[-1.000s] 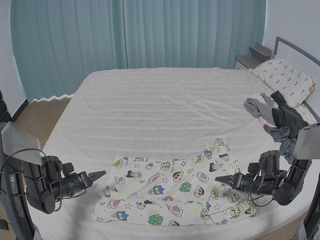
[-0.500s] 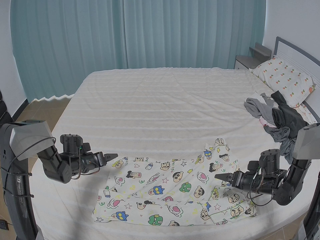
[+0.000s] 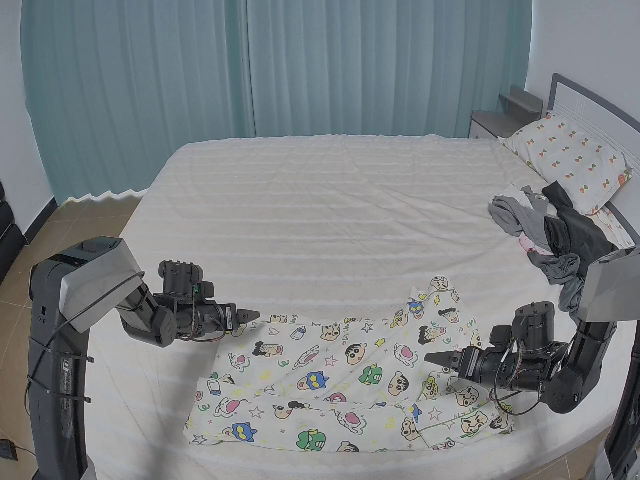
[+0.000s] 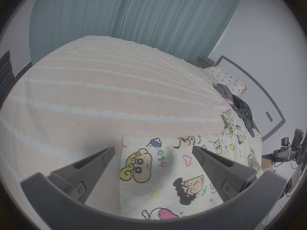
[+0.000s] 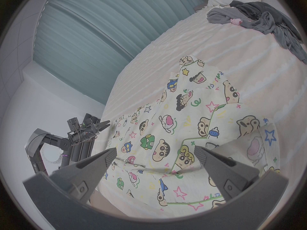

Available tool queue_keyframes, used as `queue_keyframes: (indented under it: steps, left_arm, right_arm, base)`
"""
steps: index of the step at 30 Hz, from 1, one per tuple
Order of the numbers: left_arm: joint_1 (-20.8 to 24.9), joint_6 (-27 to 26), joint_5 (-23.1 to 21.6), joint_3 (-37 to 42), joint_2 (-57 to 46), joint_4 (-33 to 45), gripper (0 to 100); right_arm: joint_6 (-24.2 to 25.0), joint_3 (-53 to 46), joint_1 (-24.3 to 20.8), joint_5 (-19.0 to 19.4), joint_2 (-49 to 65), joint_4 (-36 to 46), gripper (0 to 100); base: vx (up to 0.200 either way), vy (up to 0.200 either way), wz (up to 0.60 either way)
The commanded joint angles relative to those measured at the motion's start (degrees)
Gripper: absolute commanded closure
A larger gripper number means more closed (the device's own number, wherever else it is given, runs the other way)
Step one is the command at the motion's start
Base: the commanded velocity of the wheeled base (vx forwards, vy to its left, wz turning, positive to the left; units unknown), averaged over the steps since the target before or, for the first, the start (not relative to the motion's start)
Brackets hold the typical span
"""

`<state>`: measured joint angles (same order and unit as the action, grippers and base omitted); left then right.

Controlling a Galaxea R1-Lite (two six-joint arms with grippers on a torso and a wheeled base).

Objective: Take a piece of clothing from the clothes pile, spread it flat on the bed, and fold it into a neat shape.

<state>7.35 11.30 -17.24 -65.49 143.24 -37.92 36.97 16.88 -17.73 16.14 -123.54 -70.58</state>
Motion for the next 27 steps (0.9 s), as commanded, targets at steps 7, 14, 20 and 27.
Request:
queue_keyframes:
  steps: [7,14,20,27]
  left_arm:
    - [0.2,-0.5,1.1,-0.4,2.2,-0.1,0]
    - [0.7,-0.2,1.0,-1.0,2.2,0.8,0]
    - [1.9,-0.2,1.1,-2.2,2.3,2.4,0]
    - [2.5,-0.1,1.1,-2.6,2.3,3.8,0]
  right_arm:
    - [0.0,0.1,-0.1,-0.1,-0.1,-0.1,0]
    - [-0.1,0.0,-0.1,-0.1,0.1,-0.1,0]
    - [-0.1,-0.1,-0.1,-0.1,0.3,-0.1,0]
    - [-0.1,0.6,0.3,-0.1,0.1,-0.2,0]
  base:
    - [0.000,0.000,0.00]
    - [0.000,0.000,0.00]
    - [0.000,0.000,0.00]
    - [0.000,0.000,0.00]
